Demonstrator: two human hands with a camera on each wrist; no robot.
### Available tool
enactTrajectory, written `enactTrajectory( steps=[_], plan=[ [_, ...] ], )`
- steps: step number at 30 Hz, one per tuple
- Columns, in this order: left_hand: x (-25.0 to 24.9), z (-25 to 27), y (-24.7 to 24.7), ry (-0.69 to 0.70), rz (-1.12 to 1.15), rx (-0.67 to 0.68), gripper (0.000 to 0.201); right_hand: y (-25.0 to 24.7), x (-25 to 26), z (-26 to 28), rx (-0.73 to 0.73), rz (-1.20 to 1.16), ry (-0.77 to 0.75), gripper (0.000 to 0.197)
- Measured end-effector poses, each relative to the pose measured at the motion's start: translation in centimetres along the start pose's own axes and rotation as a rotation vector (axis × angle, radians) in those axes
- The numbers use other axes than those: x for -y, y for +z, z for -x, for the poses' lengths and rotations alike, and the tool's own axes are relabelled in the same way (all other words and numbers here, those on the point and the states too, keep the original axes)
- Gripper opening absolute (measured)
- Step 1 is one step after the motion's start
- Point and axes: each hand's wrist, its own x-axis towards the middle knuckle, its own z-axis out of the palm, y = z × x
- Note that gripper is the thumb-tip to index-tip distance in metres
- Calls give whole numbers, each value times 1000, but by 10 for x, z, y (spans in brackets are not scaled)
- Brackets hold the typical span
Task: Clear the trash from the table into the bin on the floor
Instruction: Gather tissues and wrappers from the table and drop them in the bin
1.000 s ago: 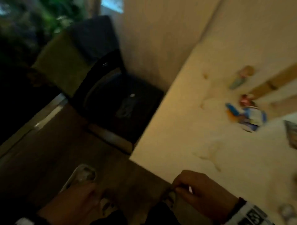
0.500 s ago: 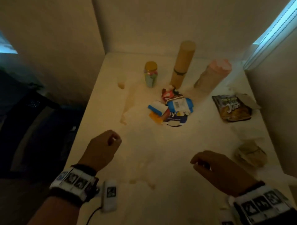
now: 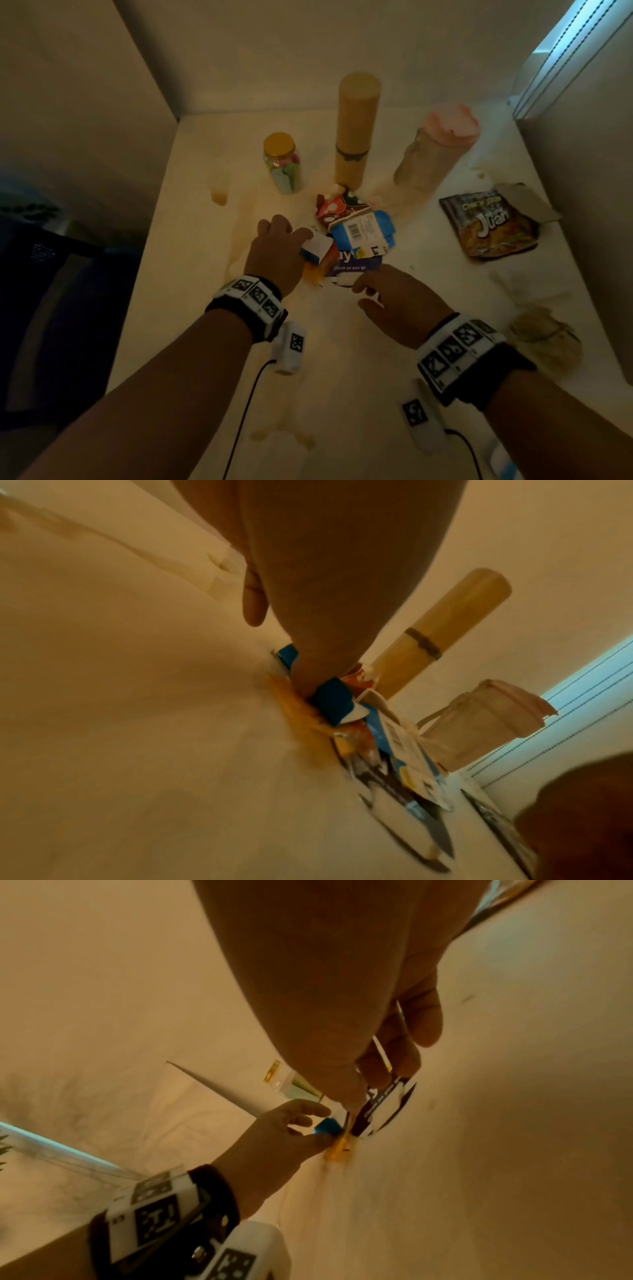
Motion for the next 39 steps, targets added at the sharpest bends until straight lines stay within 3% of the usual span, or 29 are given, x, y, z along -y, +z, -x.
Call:
enactTrajectory(
  steps=[3,7,11,13,19,22,25,28,31,36,39],
  plan=[
    [7,-3,-2,26,17,11,14,5,12,-17,-50,46,-1,29],
    [33,8,-13,33,292,19,26,13,28,-46,-166,178,-58,33],
    [51,16,-34,-15,594,-39,21,30,42,-69,-66,300,-112,42],
    [48,13,-43,-27,661,-17,26,37,47,-72,-70,289,-111,36],
    [16,-7,-42,28,520,-19,23,41,50,-65,-131,324,-153,13],
    [1,-19,-32,74,450,15,23,29,40,-53,-206,251,-139,17],
    [-13,-36,-23,143,429,3,23,10,18,-51,-347,191,-24,22],
    [-28,-48,-19,235,328,-28,23,3,-11,-57,-250,259,29,51],
    [-36,-56,-13,229,234,-21,20,9,-22,-52,-170,304,3,43],
    [-42,-70,-8,197,163,8,18,-10,-27,-47,-324,285,-17,25],
    [-43,-73,-4,240,92,69,17,-23,-37,-57,-366,255,44,44]
  ],
)
